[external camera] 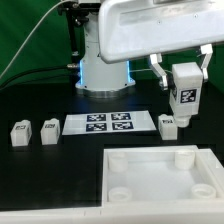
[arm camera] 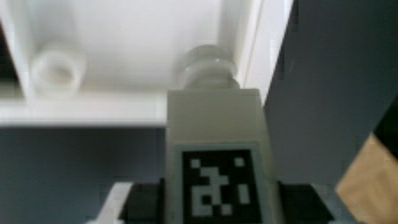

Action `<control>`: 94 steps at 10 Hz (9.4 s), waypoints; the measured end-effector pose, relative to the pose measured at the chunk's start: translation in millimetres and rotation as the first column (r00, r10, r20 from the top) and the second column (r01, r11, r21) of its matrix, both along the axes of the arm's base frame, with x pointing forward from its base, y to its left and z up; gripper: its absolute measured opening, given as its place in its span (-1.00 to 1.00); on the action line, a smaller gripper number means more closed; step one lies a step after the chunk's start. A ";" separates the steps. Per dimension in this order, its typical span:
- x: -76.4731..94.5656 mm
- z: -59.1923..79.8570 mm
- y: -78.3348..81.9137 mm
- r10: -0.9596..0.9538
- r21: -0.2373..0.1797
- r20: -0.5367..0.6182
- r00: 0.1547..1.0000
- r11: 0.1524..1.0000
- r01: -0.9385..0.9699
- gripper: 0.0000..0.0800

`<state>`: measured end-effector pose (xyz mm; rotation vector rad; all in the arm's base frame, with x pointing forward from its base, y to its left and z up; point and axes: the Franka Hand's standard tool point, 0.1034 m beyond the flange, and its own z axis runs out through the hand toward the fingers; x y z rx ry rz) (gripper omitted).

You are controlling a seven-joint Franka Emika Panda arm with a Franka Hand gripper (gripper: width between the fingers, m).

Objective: Assemble one leg

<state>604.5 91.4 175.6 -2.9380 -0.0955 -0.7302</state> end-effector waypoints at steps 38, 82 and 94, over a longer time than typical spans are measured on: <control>24.1 -88.4 9.7 -0.015 0.017 -0.026 1.000 1.000 0.016 0.62; 28.7 -97.8 25.1 -0.746 -0.195 -0.666 0.008 0.185 0.963 -0.25; 30.6 -98.0 25.8 -0.253 0.008 -0.607 0.753 0.946 0.325 0.30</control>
Offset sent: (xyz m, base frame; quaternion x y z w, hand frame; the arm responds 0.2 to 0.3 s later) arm 0.0000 0.0000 0.0000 0.0000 0.0000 0.0000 1.0000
